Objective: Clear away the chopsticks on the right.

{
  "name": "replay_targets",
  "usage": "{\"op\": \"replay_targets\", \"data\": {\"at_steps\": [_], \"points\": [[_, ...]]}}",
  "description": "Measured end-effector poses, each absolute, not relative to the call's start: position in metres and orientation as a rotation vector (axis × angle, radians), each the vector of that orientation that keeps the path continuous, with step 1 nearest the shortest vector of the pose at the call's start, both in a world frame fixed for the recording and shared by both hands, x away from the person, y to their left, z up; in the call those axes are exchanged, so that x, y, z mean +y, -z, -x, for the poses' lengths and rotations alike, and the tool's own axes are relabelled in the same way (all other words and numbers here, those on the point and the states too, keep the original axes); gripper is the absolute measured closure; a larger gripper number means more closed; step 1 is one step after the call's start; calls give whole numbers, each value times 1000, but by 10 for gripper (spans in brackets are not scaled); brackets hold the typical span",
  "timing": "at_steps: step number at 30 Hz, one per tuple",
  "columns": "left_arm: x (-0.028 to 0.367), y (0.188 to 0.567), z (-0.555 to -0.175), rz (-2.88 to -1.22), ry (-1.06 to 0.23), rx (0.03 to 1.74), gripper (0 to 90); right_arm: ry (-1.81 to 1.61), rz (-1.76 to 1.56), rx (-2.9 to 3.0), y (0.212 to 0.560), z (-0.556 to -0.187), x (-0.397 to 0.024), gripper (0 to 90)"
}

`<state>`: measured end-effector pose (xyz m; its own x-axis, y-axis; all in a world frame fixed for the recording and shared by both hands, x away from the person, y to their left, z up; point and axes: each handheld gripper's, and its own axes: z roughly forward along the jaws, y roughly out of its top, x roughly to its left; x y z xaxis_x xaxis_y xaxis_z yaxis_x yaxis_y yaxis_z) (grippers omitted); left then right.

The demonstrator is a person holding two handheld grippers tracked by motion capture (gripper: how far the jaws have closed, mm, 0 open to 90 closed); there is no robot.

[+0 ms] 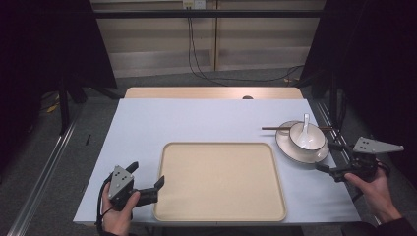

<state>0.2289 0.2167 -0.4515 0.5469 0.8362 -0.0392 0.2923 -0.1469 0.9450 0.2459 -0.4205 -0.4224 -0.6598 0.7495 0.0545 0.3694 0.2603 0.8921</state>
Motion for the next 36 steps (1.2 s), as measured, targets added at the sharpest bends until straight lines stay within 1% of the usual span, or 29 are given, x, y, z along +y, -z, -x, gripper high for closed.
{"op": "replay_targets", "data": {"at_steps": [7, 10, 12, 16, 17, 19, 20, 21, 22, 23, 24, 28, 29, 31, 32, 33, 34, 35, 36], "points": [[220, 451, -229, -1699, -640, 963, 15, -1342, -1065, 2183, 412, -268, -451, 52], [220, 451, -229, -1690, -641, 970, 15, -1352, -1057, 2175, 408, -274, -456, 58], [221, 451, -229, -1688, -647, 972, 15, -1316, -1049, 2194, 403, -285, -463, 47], [220, 451, -229, -1689, -646, 973, 15, -1273, -1047, 2218, 397, -299, -470, 64], [221, 452, -230, -1694, -643, 971, 15, -1248, -1056, 2236, 394, -309, -475, 90], [221, 452, -230, -1697, -647, 973, 15, -1238, -1057, 2259, 391, -319, -478, 160], [221, 452, -230, -1697, -651, 974, 15, -1238, -1057, 2259, 391, -319, -478, 160], [220, 452, -230, -1699, -649, 965, 15, -1214, -1061, 2292, 389, -329, -480, 202], [220, 452, -230, -1699, -649, 965, 15, -1214, -1061, 2292, 389, -329, -480, 202], [220, 452, -230, -1700, -653, 969, 15, -1183, -1060, 2308, 387, -338, -482, 235], [220, 452, -230, -1700, -653, 969, 15, -1183, -1060, 2308, 387, -338, -482, 235], [220, 452, -231, -1705, -653, 965, 15, -1117, -1053, 2340, 385, -360, -488, 331], [220, 452, -231, -1705, -653, 965, 15, -1117, -1053, 2340, 385, -360, -488, 331], [220, 452, -231, -1707, -653, 967, 15, -1059, -1041, 2377, 387, -371, -488, 369], [220, 452, -231, -1708, -655, 966, 15, -1023, -1023, 2410, 389, -378, -487, 454], [219, 452, -231, -1717, -662, 966, 15, -1008, -1030, 2428, 390, -381, -486, 481], [219, 452, -231, -1717, -662, 966, 15, -1008, -1030, 2428, 390, -381, -486, 481], [218, 452, -231, -1725, -661, 962, 15, -1011, -1042, 2449, 392, -390, -487, 538], [217, 452, -231, -1727, -660, 960, 15, -992, -1042, 2471, 394, -395, -487, 548]]}}
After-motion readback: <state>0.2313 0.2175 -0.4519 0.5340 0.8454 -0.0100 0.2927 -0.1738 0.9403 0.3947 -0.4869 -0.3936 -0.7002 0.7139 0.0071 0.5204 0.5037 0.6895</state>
